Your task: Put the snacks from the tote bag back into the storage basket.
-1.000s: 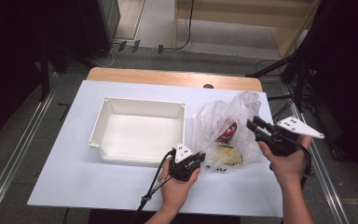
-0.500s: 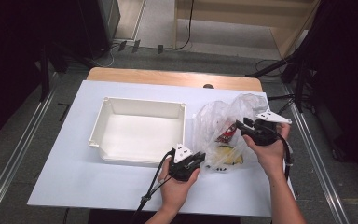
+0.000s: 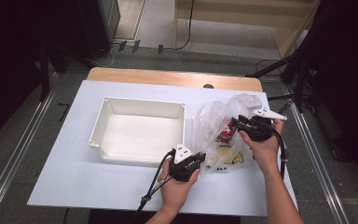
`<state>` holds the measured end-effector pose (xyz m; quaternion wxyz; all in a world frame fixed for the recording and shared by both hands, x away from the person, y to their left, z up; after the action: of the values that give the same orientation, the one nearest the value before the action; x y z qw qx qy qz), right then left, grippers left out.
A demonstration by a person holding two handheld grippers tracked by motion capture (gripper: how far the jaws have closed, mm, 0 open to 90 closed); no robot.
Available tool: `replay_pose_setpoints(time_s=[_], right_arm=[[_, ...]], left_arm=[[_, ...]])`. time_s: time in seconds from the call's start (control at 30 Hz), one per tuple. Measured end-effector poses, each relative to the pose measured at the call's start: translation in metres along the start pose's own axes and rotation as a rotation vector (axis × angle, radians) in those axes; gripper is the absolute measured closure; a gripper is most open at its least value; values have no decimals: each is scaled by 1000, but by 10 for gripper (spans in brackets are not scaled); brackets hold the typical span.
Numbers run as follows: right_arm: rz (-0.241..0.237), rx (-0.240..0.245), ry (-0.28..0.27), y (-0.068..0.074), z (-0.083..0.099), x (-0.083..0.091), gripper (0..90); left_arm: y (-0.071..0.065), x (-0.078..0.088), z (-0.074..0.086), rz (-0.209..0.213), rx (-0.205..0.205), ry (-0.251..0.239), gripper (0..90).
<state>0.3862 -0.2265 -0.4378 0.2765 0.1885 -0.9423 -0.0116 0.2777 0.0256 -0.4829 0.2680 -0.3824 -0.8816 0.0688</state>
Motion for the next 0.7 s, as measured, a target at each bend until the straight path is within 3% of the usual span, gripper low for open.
replay_pose_setpoints(time_s=[0.2,0.4,0.57,0.7], right_arm=[[-49,-6,22,3,-8,-11,900],[-103,-43,40,-3,-13,-20,900],[-109,-44,69,-4,-18,-32,900],[-137,-39,106,-5,-24,-43,900]], left_arm=[[0,0,0,3,2,2,845],[0,0,0,0,4,-2,842],[0,0,0,-8,1,1,824],[-1,0,1,0,-7,7,888]])
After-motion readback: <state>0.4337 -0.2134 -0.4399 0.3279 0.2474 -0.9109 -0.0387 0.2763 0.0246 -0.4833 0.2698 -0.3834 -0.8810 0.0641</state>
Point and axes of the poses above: each handheld gripper's, and its own axes: x roughly backward along the jaws, z roughly out of its underside, y roughly to its left, the point moved 1 cm from there along -x, roughly forward along the jaws, and after that the axes turned 4 degrees about z, right-handed, at the moved point
